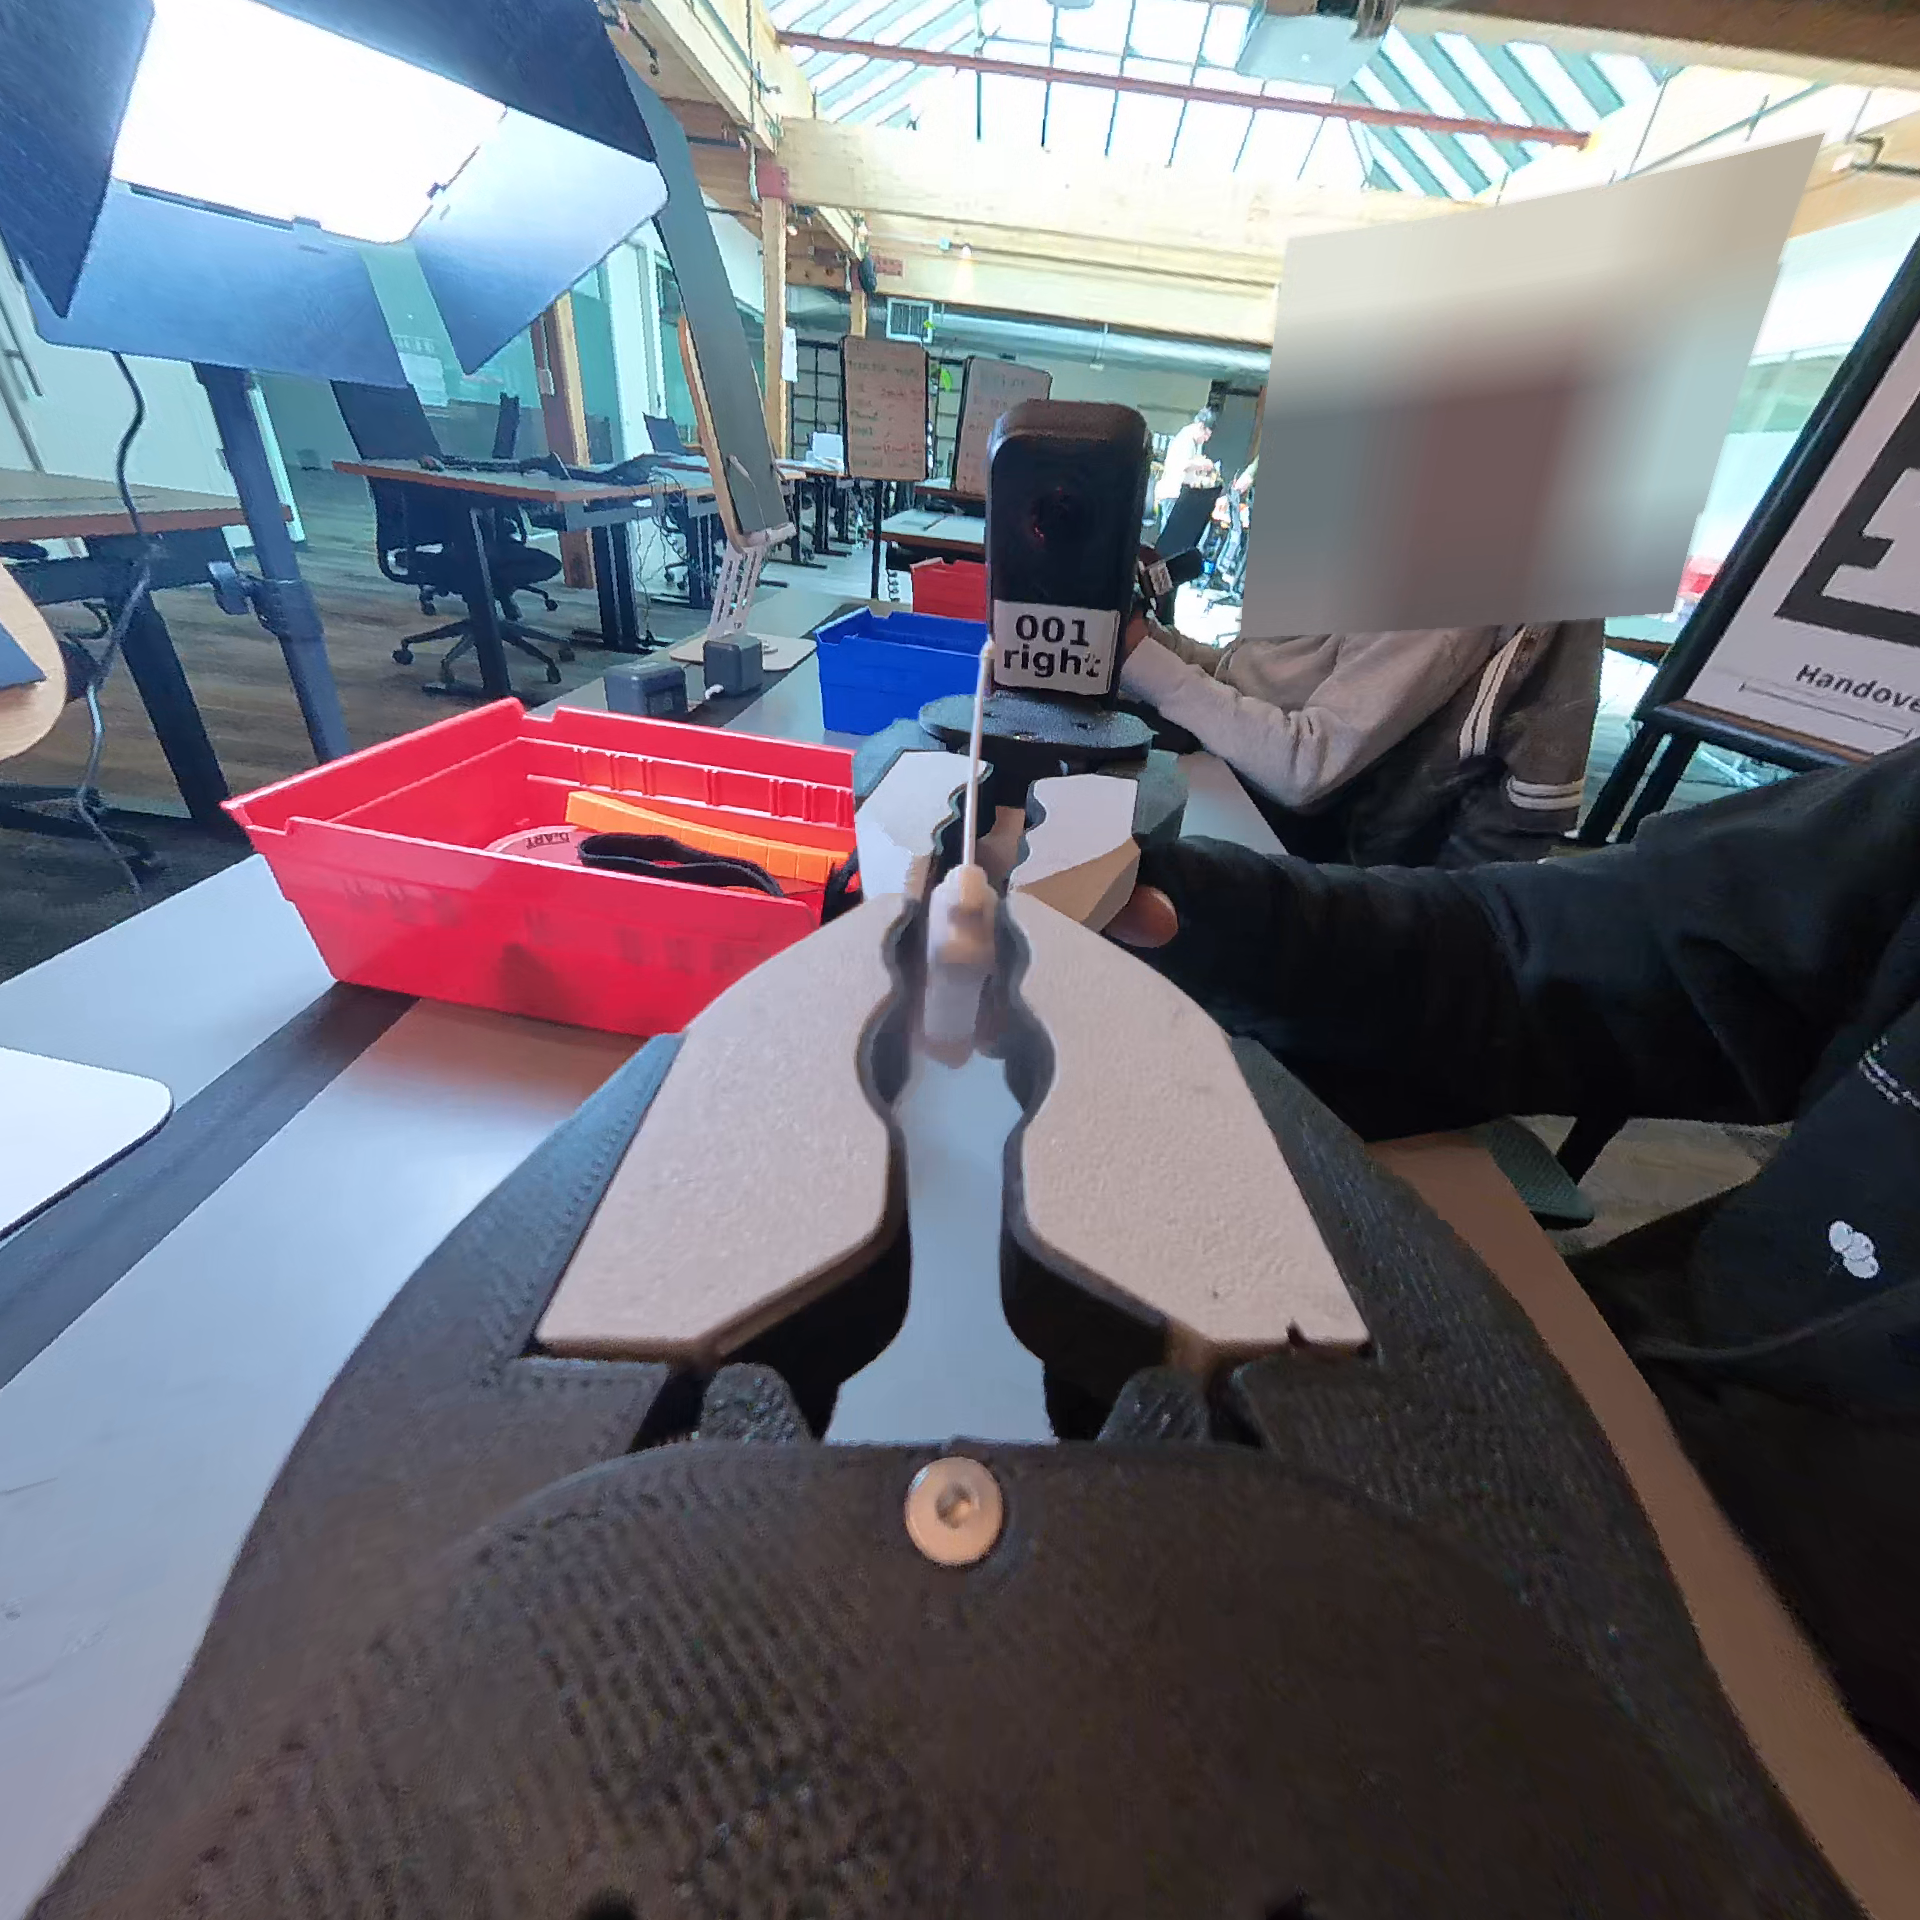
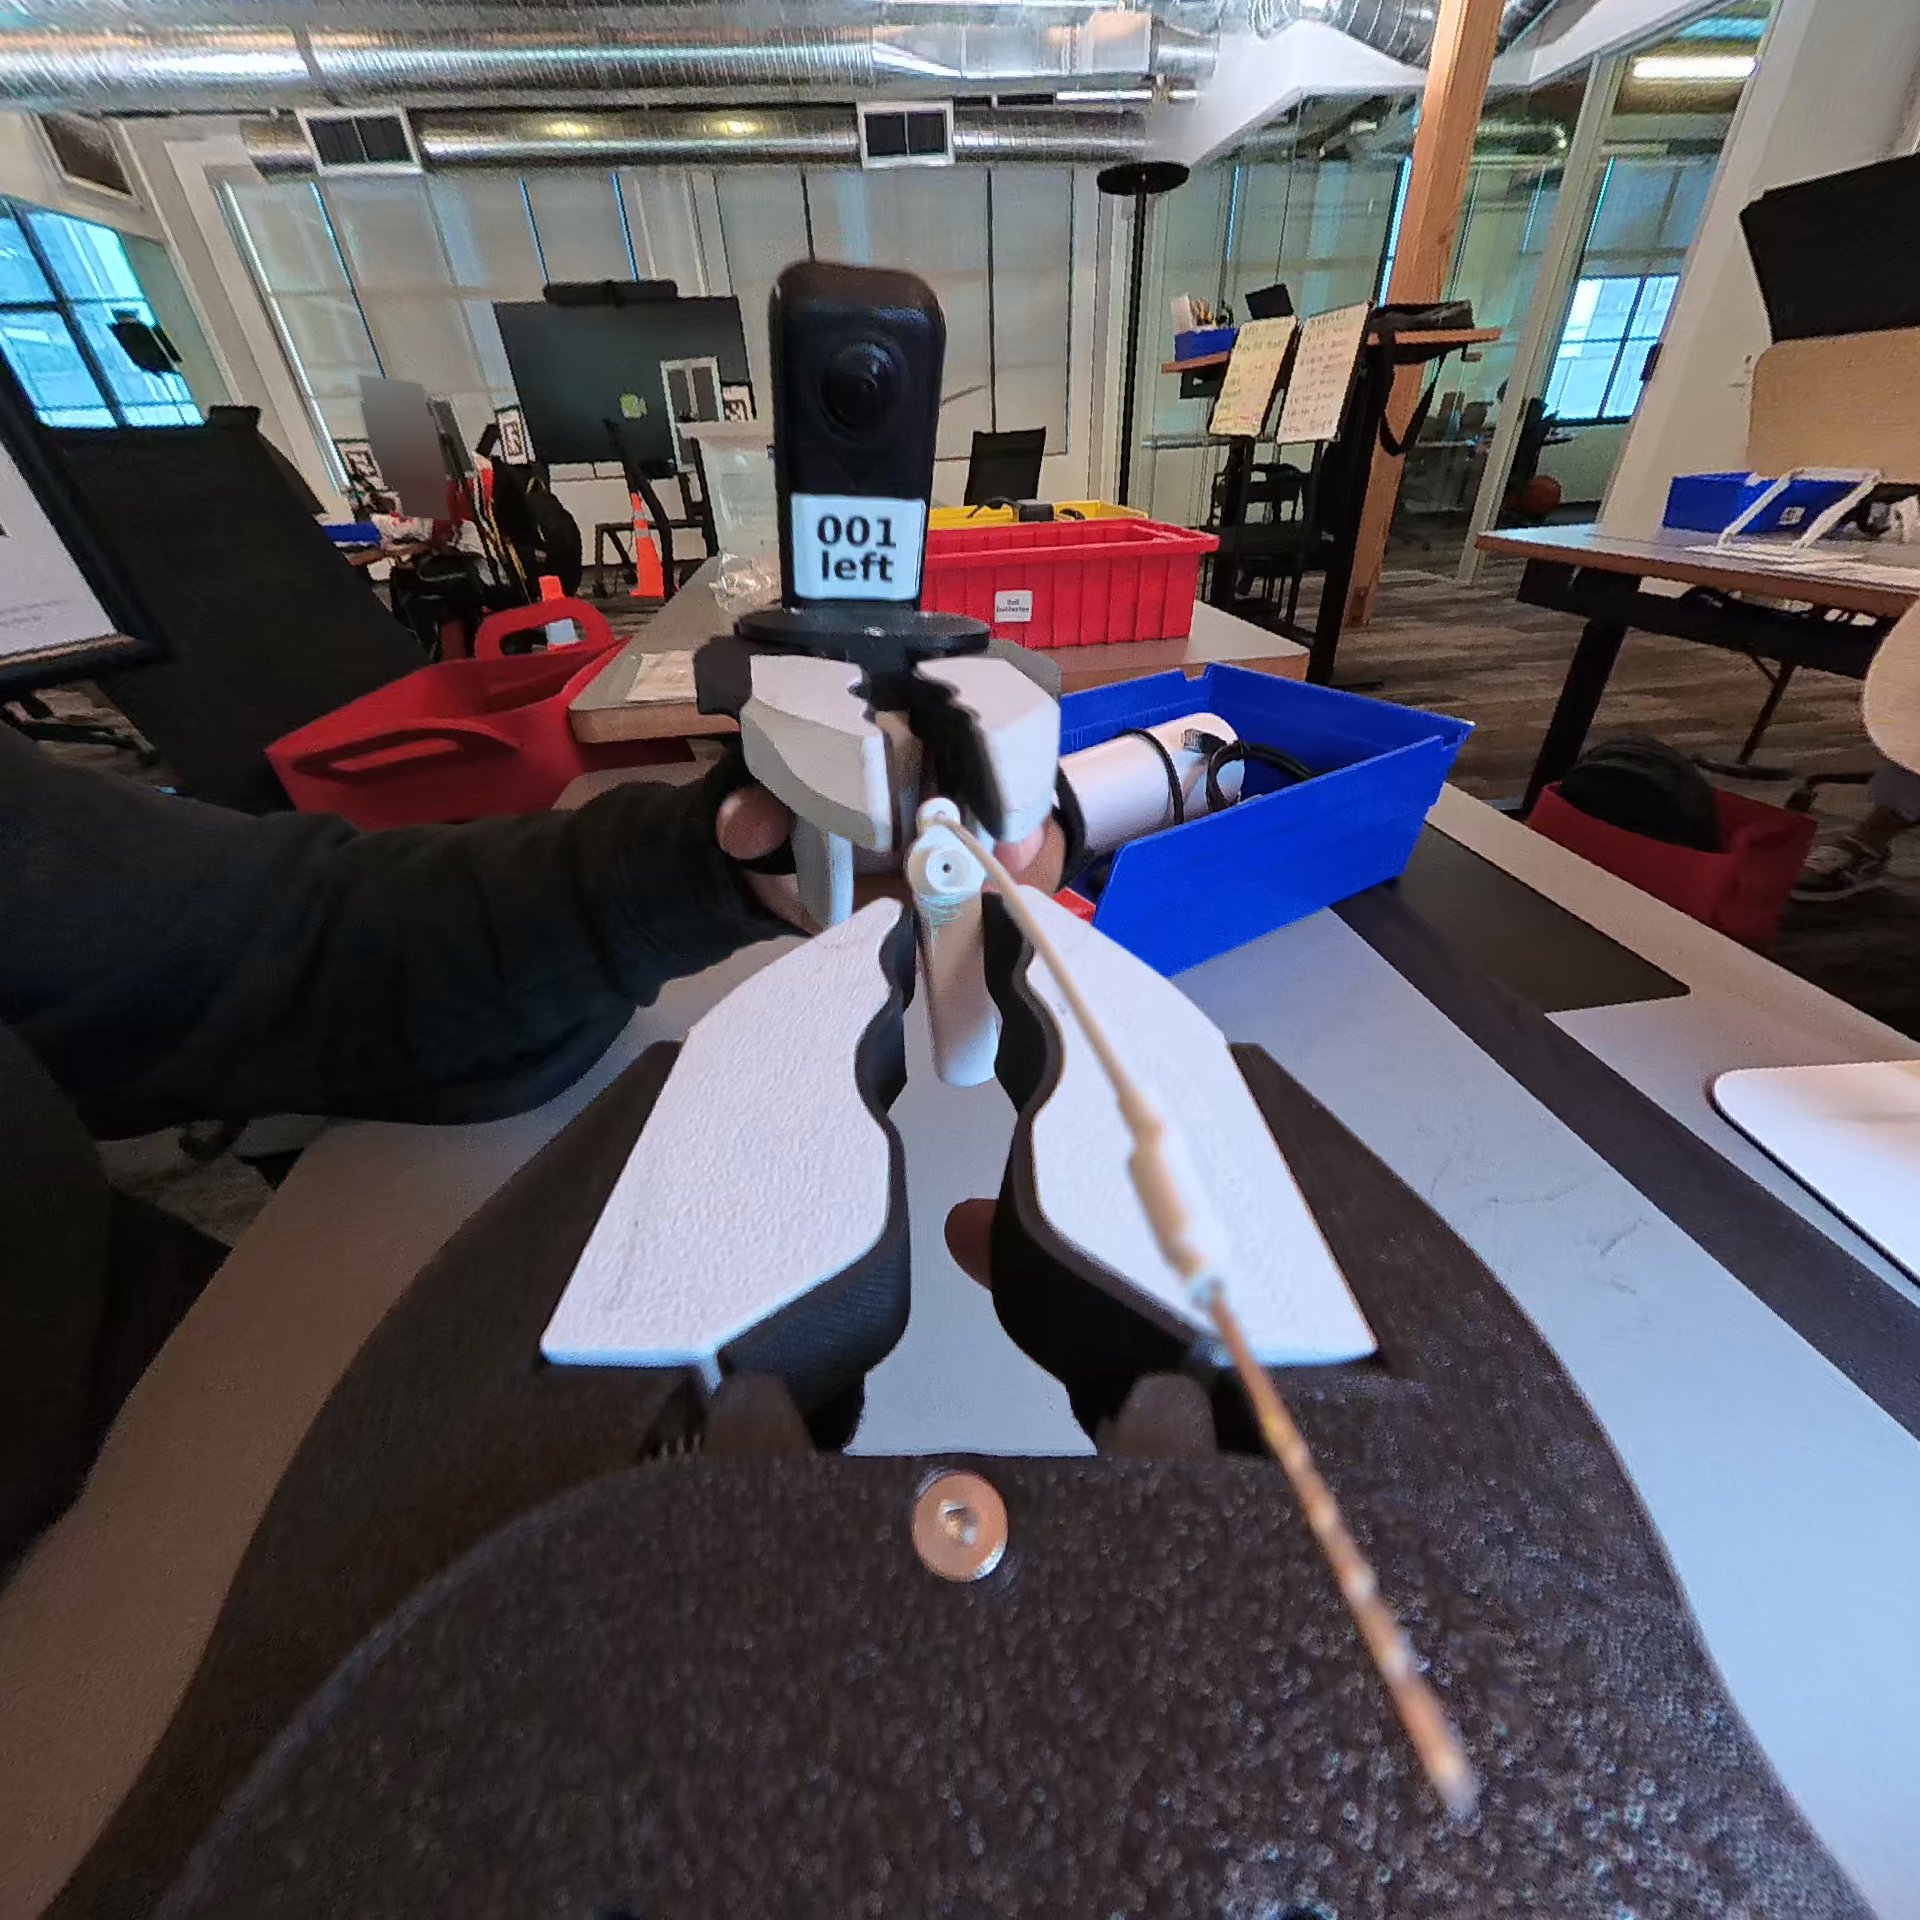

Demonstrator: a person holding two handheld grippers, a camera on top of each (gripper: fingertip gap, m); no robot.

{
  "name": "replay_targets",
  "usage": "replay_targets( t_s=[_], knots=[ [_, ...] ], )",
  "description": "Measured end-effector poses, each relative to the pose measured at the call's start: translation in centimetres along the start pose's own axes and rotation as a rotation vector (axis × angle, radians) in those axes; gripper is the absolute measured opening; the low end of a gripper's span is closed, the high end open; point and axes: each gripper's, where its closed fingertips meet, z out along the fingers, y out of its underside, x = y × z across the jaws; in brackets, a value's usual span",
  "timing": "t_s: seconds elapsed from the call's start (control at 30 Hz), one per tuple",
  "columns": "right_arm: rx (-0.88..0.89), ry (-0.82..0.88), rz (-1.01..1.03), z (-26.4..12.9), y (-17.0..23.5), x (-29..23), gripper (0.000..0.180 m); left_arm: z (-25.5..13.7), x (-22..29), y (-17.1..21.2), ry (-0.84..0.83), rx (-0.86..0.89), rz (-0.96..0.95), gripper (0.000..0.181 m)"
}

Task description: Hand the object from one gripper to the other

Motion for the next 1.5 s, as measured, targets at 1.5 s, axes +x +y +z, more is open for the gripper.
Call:
replay_targets(
  t_s=[1.5],
  knots=[
    [0.051, -0.016, 0.039, 0.1, -0.1, 0.0, 0.001, 0.0, 0.3, -1.6, -0.013, 0.091, 0.022, 0.011]
  ],
)
